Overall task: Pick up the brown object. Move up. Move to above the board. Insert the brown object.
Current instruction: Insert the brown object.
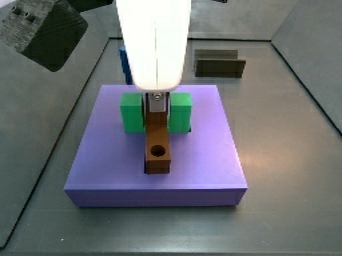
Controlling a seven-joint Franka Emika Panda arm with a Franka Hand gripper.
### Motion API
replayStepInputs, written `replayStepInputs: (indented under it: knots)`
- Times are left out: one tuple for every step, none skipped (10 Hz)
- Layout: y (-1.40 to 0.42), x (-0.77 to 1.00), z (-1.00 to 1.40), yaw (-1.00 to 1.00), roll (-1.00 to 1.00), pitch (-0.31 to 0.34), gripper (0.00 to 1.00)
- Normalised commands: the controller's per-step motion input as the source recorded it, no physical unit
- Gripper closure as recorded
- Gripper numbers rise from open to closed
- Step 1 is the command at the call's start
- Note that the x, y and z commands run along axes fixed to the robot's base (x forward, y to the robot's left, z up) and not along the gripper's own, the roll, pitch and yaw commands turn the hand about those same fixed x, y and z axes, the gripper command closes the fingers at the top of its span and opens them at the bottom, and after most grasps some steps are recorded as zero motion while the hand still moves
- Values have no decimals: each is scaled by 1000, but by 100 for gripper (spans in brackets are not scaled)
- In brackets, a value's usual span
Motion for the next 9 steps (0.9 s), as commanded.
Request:
replayStepInputs:
  knots:
    - [0,97,-100,-211,0,0,100]
    - [0,83,-91,-217,3,0,100]
    - [0,43,-46,-300,0,0,100]
    - [-37,60,-17,-314,0,0,100]
    - [-46,37,0,-297,0,0,100]
    - [-17,23,-14,-249,0,0,100]
    - [0,0,-74,-66,7,0,100]
    - [-20,0,-191,0,6,-43,100]
    - [-37,0,-214,40,24,-37,100]
